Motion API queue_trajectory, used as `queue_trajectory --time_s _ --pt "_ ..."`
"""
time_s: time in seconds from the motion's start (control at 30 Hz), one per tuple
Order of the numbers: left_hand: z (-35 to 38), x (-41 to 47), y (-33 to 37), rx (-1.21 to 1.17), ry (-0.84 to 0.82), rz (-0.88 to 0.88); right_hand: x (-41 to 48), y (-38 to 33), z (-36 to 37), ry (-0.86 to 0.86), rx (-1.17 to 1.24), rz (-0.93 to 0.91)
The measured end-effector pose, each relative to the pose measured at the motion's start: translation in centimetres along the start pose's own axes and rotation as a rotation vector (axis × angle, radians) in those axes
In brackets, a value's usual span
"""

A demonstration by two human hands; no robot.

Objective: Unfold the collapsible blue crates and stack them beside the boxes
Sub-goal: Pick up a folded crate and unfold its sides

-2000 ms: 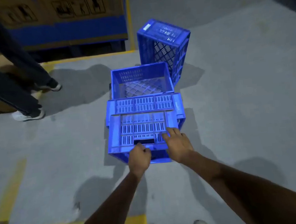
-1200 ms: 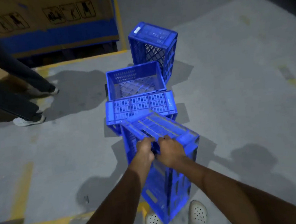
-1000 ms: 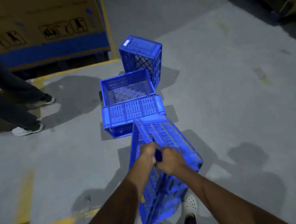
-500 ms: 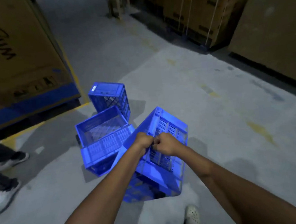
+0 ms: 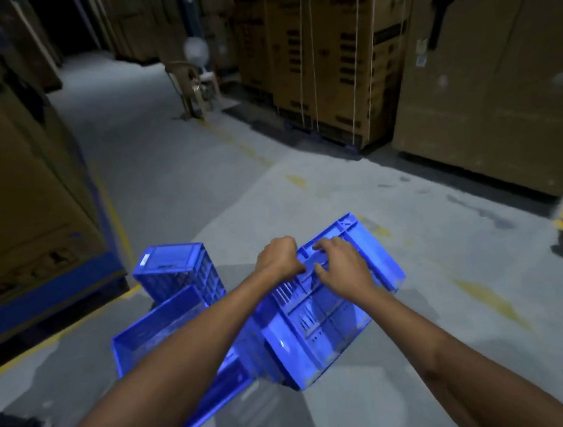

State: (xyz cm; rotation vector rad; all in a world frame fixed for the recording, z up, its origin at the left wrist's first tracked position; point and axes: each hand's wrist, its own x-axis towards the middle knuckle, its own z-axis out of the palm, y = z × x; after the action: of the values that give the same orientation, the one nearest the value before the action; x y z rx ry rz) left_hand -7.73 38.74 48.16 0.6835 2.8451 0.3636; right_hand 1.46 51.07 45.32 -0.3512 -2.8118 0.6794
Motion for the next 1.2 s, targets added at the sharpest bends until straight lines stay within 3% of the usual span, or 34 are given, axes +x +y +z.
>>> queue_trajectory --time_s 0.3,0.47,0.67,0.97,1.13,1.2 --pt "-4.9 9.6 9.3 0.294 -0.024 0.476 8.2 8.6 -9.4 0.211 -0.523 -0.198" --pt "-6.0 14.3 13.7 0.33 -0.046 0.644 12.7 11.0 -12.3 0.055 -0.419 -0.222" --pt "-6.6 22.6 18.4 0.326 -0.154 0.747 18.9 15.5 -13.7 -0.038 -0.289 -0.063" --pt "-11.8 41.0 19.5 -0.044 -0.31 0.707 33.8 20.1 -19.0 0.01 -0.318 0.097" --pt "-12.0 51.0 17.9 -0.534 -0.405 0.628 40.4 23.2 -21.6 0.115 -0.371 0.177" --pt "-10.6 53.3 18.6 -0.763 -0.341 0.558 42.1 25.3 -22.8 0.216 -0.403 0.242"
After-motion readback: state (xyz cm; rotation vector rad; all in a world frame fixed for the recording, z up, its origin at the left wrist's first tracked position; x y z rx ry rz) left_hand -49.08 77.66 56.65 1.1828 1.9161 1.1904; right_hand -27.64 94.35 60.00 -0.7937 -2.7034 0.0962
